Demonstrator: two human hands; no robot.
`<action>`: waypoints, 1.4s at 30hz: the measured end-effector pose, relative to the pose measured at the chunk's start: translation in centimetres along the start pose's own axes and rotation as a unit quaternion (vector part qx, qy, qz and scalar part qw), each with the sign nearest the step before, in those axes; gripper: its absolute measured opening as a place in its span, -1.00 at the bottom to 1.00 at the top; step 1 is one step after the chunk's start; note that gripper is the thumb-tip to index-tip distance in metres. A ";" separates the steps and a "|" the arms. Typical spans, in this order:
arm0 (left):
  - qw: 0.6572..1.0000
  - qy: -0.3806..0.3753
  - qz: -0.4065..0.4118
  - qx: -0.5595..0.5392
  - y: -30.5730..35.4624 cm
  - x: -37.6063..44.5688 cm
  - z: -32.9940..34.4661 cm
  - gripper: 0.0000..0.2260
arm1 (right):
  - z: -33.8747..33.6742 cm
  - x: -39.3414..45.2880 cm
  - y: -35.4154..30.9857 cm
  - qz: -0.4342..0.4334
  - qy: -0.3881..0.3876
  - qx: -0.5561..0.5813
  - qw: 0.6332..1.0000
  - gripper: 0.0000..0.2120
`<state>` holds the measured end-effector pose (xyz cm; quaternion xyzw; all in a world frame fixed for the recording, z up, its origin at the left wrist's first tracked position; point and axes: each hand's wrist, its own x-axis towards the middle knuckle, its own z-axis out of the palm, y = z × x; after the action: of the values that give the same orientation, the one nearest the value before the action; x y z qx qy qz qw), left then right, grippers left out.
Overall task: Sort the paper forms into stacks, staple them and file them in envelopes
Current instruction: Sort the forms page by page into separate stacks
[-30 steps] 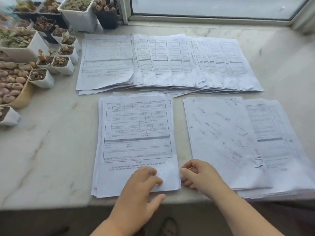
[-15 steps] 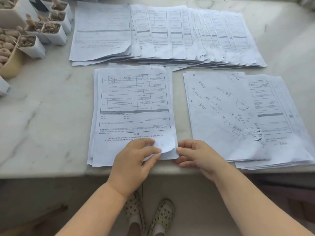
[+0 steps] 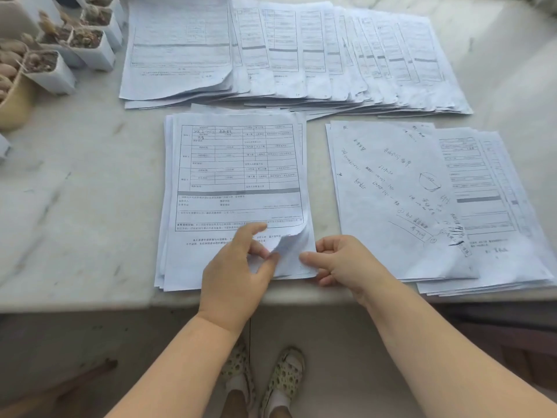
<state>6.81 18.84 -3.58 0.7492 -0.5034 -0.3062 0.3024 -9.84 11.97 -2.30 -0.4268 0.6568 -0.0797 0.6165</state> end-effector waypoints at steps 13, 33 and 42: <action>0.995 -0.056 -0.044 -0.064 -0.1 1.8 -1.5 -0.55 | -1.9 -1.0 -0.1 -0.107 -0.050 0.036 0.992 -0.62; 0.973 -0.140 -0.080 -0.166 -0.4 2.7 -2.7 -0.85 | 0.8 1.4 -2.2 -0.178 -0.013 0.050 0.983 -0.82; 0.979 -0.186 -0.001 -0.086 -0.6 2.6 -3.6 -0.84 | 0.9 2.1 -2.0 -0.160 -0.008 0.037 0.986 -0.82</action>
<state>10.72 17.14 -2.18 0.6509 -0.5219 -0.4825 0.2666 -7.82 9.69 -2.81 -0.5034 0.5720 -0.1983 0.6165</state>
